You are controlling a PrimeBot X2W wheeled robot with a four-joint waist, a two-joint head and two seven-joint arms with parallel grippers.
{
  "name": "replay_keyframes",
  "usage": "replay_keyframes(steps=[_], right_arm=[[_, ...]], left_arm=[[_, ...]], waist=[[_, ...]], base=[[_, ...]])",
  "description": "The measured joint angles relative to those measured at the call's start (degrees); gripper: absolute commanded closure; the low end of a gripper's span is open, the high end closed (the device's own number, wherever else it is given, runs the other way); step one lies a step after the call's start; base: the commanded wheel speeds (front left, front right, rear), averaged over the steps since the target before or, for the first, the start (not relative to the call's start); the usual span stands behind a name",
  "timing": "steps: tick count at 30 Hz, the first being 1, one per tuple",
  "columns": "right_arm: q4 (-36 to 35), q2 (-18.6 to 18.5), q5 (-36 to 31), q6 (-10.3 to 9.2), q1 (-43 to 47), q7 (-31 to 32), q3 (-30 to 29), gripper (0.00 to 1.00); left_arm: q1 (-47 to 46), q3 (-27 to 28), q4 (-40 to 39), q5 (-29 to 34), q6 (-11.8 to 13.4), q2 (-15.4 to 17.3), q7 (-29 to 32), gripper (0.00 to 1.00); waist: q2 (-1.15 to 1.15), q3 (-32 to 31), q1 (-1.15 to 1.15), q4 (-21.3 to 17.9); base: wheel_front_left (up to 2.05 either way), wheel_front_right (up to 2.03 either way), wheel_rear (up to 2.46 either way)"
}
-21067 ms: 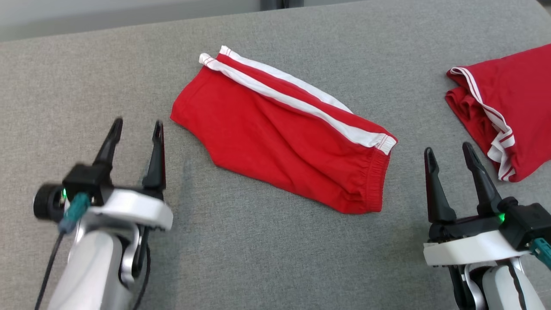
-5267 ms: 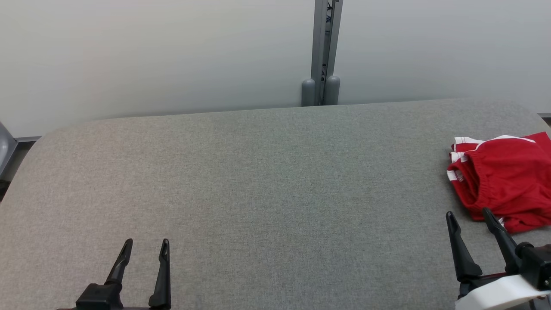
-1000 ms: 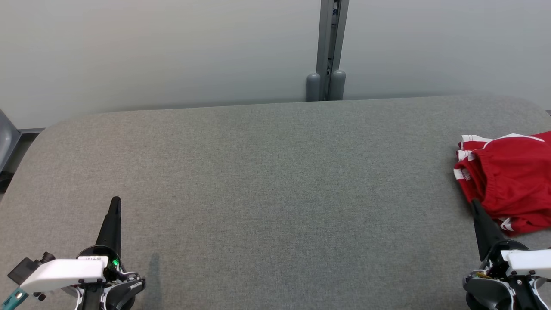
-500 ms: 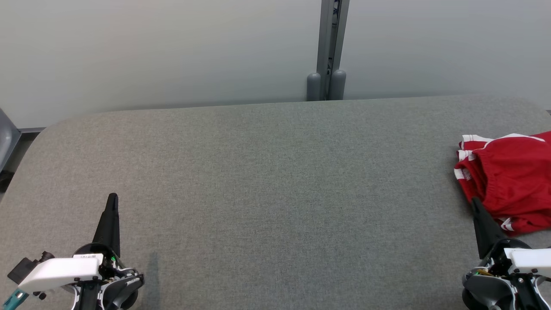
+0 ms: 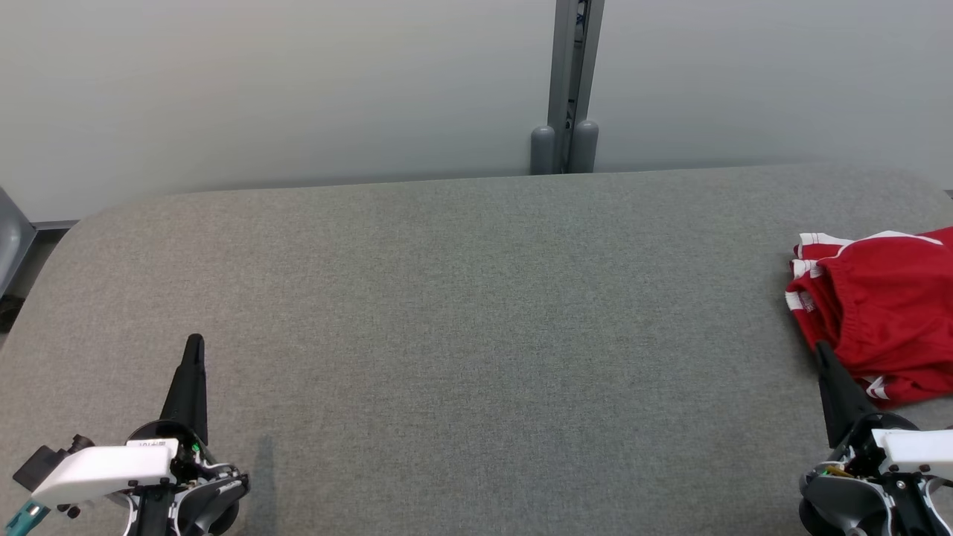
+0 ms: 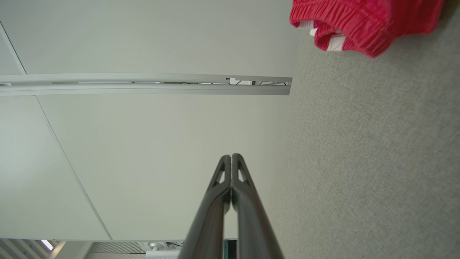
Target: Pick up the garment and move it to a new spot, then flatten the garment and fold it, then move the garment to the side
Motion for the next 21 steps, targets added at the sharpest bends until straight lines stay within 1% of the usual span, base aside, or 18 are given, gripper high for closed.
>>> replay_keyframes(steps=[21], right_arm=[[0.0,0.1,-0.1,0.01,0.0,0.1,-0.2,1.0]], left_arm=[[0.0,0.2,0.0,0.1,0.0,-0.2,0.3,1.0]], waist=[[0.0,0.0,0.0,0.0]], base=[[0.0,0.0,0.0]])
